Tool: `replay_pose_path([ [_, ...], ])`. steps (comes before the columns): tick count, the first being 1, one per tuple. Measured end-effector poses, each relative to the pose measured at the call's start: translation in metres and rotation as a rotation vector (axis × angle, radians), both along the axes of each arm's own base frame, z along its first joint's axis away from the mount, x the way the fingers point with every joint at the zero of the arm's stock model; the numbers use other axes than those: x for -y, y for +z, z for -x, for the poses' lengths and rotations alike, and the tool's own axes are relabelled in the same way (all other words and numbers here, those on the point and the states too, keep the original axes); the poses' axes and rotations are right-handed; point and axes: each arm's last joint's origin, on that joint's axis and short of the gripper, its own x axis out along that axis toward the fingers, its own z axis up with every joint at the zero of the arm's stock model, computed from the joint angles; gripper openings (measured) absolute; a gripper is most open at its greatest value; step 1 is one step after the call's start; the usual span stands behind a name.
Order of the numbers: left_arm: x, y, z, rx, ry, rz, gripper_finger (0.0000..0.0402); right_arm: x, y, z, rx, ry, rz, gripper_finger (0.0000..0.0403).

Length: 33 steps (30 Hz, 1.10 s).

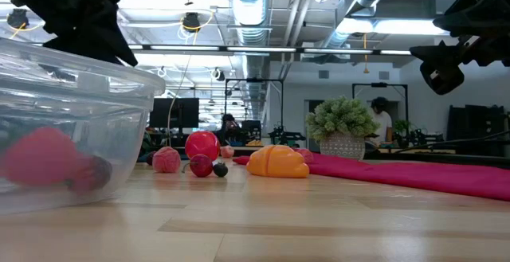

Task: Pick and placing Produce into tupperware
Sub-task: Put the watermelon into the transparent bin

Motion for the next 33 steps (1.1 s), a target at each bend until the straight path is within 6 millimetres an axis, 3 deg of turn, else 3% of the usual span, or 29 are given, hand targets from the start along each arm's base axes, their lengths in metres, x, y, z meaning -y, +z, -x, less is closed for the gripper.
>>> replay_pose_path([
  [11, -0.03, 0.005, 0.004, 0.136, 0.351, 0.243, 0.0207, 0.0, 0.0, 0.0, 0.0, 0.0, 0.0, 0.0249],
  [20, -0.046, -0.006, 0.009, 0.068, 0.592, 0.488, 0.0278, 0.0, 0.0, 0.0, 0.0, 0.0, 0.0, 0.0249],
  [28, -0.059, -0.005, 0.008, 0.089, 0.65, 0.43, 0.0302, 0.0, 0.0, 0.0, 0.001, 0.0, 0.0, 0.0249],
  [33, -0.071, -0.004, 0.004, 0.037, 0.589, 0.465, 0.0319, 0.0, 0.0, 0.0, 0.001, 0.0, 0.0, 0.0249],
])
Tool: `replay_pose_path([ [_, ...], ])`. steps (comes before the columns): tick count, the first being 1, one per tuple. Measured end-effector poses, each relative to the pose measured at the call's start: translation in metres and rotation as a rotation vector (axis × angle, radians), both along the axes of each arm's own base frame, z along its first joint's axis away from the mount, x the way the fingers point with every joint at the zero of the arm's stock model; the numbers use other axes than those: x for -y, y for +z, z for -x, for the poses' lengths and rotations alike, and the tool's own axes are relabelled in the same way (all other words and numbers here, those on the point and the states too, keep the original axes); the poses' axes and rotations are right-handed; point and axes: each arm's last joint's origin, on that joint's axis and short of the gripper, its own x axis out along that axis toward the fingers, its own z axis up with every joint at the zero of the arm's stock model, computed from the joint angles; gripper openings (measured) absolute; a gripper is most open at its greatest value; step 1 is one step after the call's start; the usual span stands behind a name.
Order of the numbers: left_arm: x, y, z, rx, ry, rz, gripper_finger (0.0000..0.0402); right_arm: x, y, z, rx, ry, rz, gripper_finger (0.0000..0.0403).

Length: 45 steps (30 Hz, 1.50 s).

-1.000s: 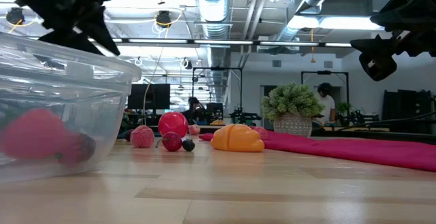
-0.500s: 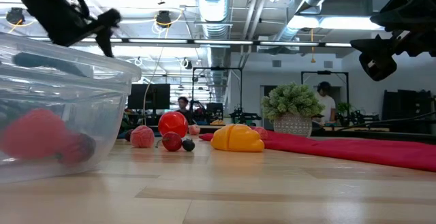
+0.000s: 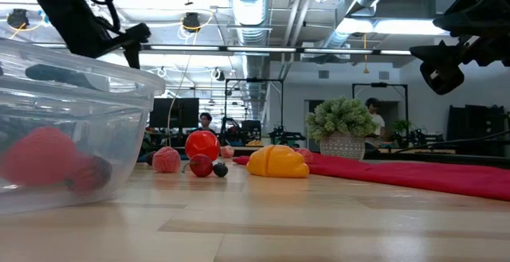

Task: Pick and placing Produce into tupperware
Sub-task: Put the watermelon into the transparent bin

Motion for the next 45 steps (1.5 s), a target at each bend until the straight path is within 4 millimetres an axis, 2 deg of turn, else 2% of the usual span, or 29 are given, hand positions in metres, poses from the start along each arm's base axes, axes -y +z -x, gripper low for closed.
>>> replay_pose_path([
  [5, -0.012, 0.0, 0.0, -0.035, -0.034, 0.014, 0.0349, 0.0, 0.0, 0.0, 0.0, 0.0, 0.0, 0.0249],
  [14, -0.029, -0.003, 0.001, -0.068, 0.018, 0.033, 0.0382, 0.0, 0.0, 0.0, 0.0, 0.0, 0.0, 0.0249],
  [34, -0.06, -0.016, -0.008, -0.114, -0.024, 0.114, 0.0394, 0.0, 0.0, 0.0, 0.0, 0.0, 0.0, 0.0249],
  [45, -0.072, -0.033, -0.018, -0.154, -0.048, 0.182, 0.0394, 0.0, 0.0, 0.0, 0.0, 0.0, 0.0, 0.0249],
])
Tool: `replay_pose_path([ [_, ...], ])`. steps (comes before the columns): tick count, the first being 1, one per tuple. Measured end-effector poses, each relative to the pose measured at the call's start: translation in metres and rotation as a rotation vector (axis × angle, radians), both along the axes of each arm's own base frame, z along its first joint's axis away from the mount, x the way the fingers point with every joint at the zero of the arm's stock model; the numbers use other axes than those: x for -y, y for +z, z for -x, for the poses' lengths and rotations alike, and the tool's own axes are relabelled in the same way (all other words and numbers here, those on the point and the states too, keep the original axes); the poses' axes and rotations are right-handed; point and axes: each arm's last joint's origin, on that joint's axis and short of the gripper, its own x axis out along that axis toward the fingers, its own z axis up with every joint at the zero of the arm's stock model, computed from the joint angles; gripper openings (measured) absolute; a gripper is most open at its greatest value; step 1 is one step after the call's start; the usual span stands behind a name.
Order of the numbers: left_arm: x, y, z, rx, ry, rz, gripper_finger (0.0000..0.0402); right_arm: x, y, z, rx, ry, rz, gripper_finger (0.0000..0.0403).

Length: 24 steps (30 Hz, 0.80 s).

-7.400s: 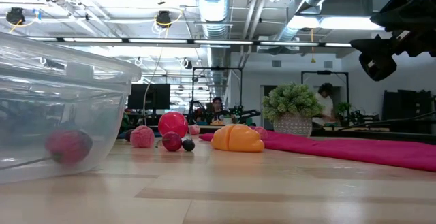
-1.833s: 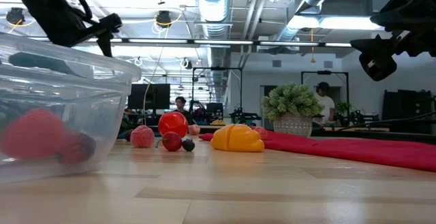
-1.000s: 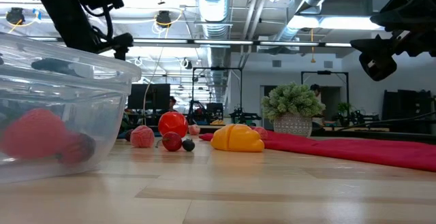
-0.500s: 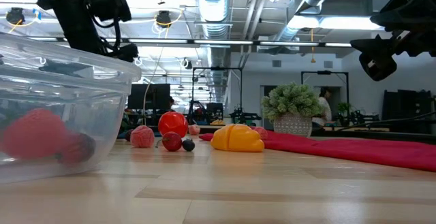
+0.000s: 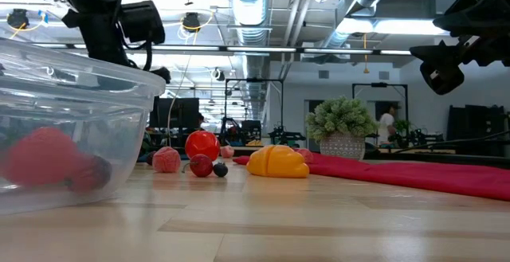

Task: Pick and placing Produce into tupperware
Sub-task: Put the watermelon into the transparent bin

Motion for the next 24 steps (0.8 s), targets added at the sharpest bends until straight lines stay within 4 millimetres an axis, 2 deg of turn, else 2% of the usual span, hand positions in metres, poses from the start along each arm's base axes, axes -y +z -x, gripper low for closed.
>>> replay_pose_path([
  [10, -0.002, -0.014, -0.006, -0.051, 0.007, 0.045, 0.0394, 0.0, 0.0, 0.0, 0.0, 0.0, 0.0, 0.0249],
  [24, -0.006, -0.02, -0.008, -0.072, 0.034, 0.073, 0.0394, 0.0, 0.0, 0.0, 0.0, 0.0, 0.0, 0.0249],
])
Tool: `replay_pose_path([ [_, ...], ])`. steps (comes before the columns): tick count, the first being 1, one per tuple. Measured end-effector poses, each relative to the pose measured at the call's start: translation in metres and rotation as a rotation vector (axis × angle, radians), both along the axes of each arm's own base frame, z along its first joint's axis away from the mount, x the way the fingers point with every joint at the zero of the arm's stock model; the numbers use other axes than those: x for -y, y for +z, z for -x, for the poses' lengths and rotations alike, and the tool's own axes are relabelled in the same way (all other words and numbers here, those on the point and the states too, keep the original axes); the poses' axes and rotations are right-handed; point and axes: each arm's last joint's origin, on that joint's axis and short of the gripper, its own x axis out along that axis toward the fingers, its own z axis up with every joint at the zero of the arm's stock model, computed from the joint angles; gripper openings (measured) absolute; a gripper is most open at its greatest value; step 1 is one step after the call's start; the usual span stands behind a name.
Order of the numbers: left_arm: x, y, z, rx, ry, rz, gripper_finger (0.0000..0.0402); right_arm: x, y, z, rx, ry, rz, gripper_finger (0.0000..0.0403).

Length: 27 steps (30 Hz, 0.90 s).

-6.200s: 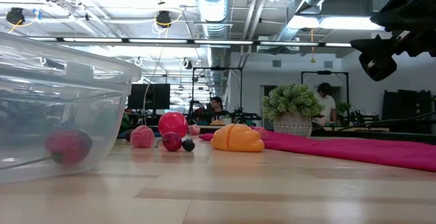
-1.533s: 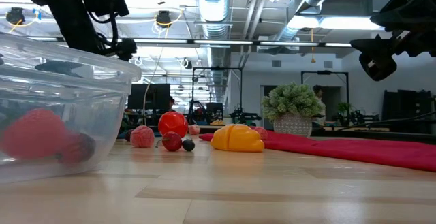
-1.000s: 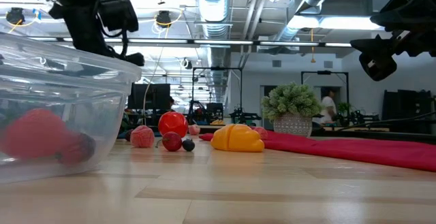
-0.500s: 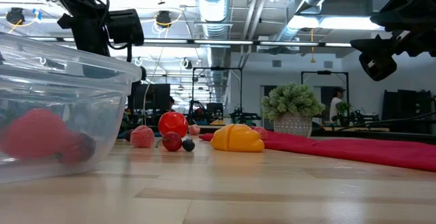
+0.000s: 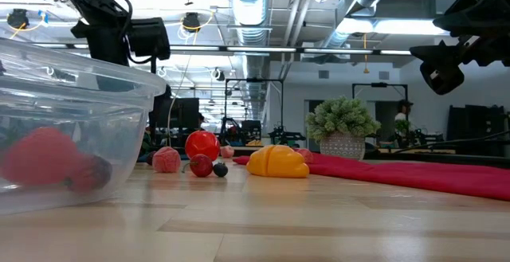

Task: Pick and placing Produce into tupperware
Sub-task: Put the watermelon into the transparent bin

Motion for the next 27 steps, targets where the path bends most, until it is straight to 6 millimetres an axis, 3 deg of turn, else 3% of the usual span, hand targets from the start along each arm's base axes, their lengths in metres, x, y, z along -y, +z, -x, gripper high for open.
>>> replay_pose_path([
  [8, -0.0043, -0.0049, -0.0012, 0.004, -0.012, 0.045, 0.0389, 0.0, 0.0, 0.0, 0.0, 0.001, 0.0, 0.0249],
  [21, -0.0043, -0.0048, -0.0015, 0.004, -0.029, 0.039, 0.03, 0.0, 0.0, 0.0, 0.0, 0.0, 0.0, 0.0249],
  [27, -0.0044, -0.0045, -0.0016, 0.002, -0.044, 0.034, 0.0291, 0.0, 0.0, 0.0, 0.0, 0.0, 0.0, 0.0249],
])
